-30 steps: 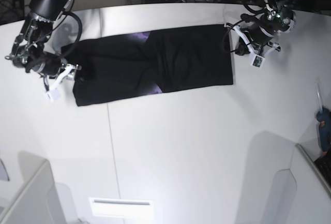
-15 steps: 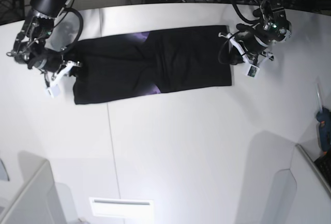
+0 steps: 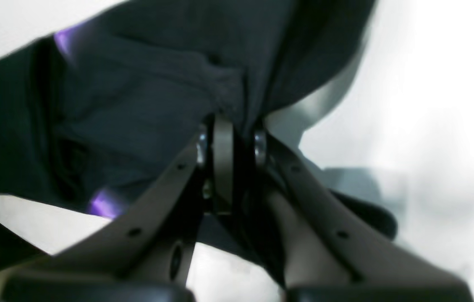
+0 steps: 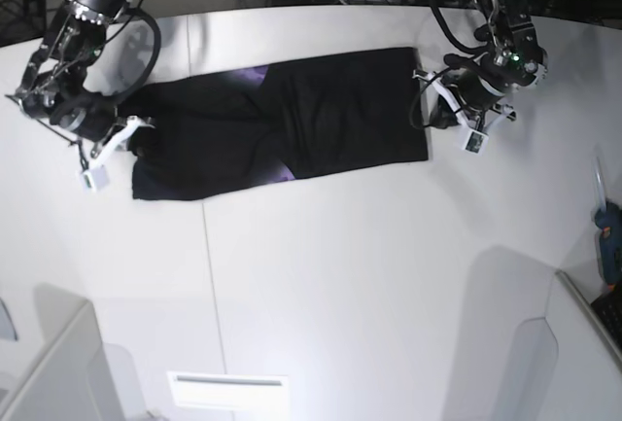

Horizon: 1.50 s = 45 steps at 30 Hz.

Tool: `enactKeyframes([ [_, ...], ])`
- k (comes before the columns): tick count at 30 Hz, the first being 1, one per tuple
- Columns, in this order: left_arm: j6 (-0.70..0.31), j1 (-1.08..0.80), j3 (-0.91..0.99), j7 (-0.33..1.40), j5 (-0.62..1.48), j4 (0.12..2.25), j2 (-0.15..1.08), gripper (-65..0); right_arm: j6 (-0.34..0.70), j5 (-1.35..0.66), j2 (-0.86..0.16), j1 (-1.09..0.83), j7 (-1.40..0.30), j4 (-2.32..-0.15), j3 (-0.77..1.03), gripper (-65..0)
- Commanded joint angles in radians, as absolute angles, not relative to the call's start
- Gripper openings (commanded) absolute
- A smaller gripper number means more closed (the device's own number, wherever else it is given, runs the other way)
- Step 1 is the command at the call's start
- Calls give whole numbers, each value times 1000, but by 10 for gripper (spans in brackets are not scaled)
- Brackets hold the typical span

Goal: Fold the T-shirt properly
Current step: 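Fold the strip's end with the right gripper over toward the left gripper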

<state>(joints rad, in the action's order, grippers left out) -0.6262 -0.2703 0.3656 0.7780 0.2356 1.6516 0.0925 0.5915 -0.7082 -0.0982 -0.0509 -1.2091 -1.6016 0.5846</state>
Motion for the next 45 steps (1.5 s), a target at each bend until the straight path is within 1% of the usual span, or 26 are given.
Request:
enactKeyframes([
  [1, -619, -298, 371, 811, 205, 1667, 107, -650, 576, -731, -102, -45, -1193, -1653, 585, -650],
  [5, -618, -346, 363, 809, 196, 1693, 127, -650, 564, -731, -88, -90, -1187, -1773, 506, -650],
  [7, -616, -355, 361, 809, 196, 1689, 125, -650, 527, -734, -85, -114, -1185, -1819, 464, -650],
  [11, -616, -355, 358, 809, 196, 1661, 125, -650, 501, -737, -35, -134, -1191, -1886, 406, -650],
  [17, -616, -352, 357, 809, 194, 1653, 124, -650, 498, -733, 24, -159, -1193, -1965, 297, -650],
  [22, -616, -346, 355, 809, 194, 1653, 122, -650, 427, -737, 41, -174, -1185, -1980, 191, -650],
  [25, -616, -343, 355, 809, 194, 1653, 122, -650, 426, -739, 51, -176, -1184, -1982, 122, -650],
  [32, -616, -343, 355, 809, 194, 1653, 122, -650, 414, -733, 102, -176, -1184, -1983, 36, -650],
  [35, -616, -343, 355, 809, 194, 1653, 122, -650, 343, -739, 104, -171, -1168, -1988, -24, -650],
  [39, -616, -343, 355, 809, 194, 1653, 122, -650, 292, -739, 96, -174, -1104, -2006, -122, -650],
  [45, -616, -349, 357, 809, 194, 1653, 127, -650, 278, -733, 99, -171, -1090, -1998, -179, -650],
])
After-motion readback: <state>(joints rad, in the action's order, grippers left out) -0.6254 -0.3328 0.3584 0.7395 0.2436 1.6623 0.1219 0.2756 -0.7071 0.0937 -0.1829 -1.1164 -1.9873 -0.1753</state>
